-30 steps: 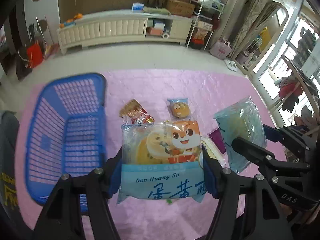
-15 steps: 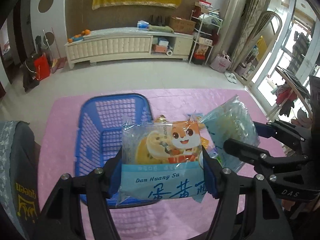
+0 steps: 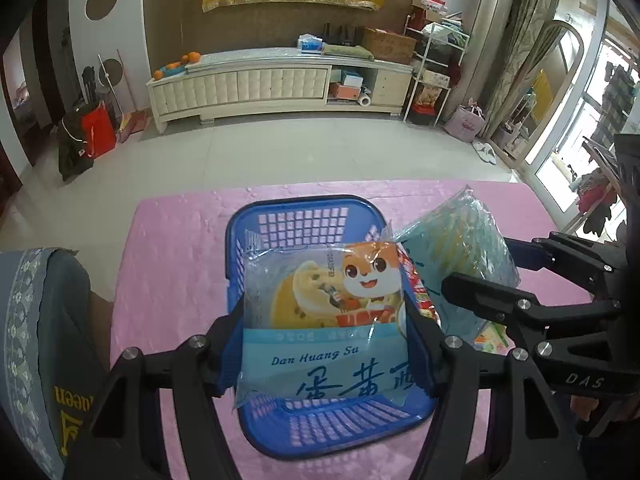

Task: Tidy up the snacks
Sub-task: 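Lower both packs into the blue basket and open both grippers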

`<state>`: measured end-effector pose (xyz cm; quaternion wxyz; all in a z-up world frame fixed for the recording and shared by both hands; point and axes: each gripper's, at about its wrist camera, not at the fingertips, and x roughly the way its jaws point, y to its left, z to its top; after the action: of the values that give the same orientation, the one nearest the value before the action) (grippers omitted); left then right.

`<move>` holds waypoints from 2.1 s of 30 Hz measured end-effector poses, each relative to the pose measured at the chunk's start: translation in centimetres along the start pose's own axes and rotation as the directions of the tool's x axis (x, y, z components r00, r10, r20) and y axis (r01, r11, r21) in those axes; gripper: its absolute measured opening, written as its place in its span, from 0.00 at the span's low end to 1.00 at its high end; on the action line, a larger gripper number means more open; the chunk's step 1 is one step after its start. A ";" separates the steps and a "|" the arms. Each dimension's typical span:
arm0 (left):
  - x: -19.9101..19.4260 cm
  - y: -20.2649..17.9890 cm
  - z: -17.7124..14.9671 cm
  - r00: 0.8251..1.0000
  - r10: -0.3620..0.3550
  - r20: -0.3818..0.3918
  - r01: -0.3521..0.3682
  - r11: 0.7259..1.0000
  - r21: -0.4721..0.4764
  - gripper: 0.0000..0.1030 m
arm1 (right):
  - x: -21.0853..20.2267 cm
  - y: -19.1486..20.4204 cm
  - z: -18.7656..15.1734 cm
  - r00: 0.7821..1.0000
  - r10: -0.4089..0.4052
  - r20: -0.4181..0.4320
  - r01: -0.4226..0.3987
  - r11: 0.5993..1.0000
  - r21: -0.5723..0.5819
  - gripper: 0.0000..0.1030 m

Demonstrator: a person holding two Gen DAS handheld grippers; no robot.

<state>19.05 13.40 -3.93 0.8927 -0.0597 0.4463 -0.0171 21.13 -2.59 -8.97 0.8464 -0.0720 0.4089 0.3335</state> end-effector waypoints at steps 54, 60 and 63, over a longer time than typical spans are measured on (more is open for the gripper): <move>3.4 -1.2 1.2 0.998 0.045 -0.051 -0.043 0.998 0.054 0.77 | 1.3 -4.2 1.5 0.984 -0.145 -0.104 0.154 0.984 0.085 0.86; 0.6 -3.6 0.2 0.999 0.031 -0.023 -0.029 0.998 0.061 0.77 | -1.9 -4.0 0.0 0.986 -0.147 -0.083 0.155 0.984 0.091 0.86; -0.5 -4.9 -0.5 1.000 0.018 -0.012 -0.017 0.997 0.071 0.77 | -3.6 -4.1 -0.9 0.985 -0.154 -0.073 0.160 0.983 0.094 0.86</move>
<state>18.44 8.49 -3.27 0.8915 -0.0239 0.4516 -0.0254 21.54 -7.92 -7.46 0.8588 -0.0728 0.4454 0.2425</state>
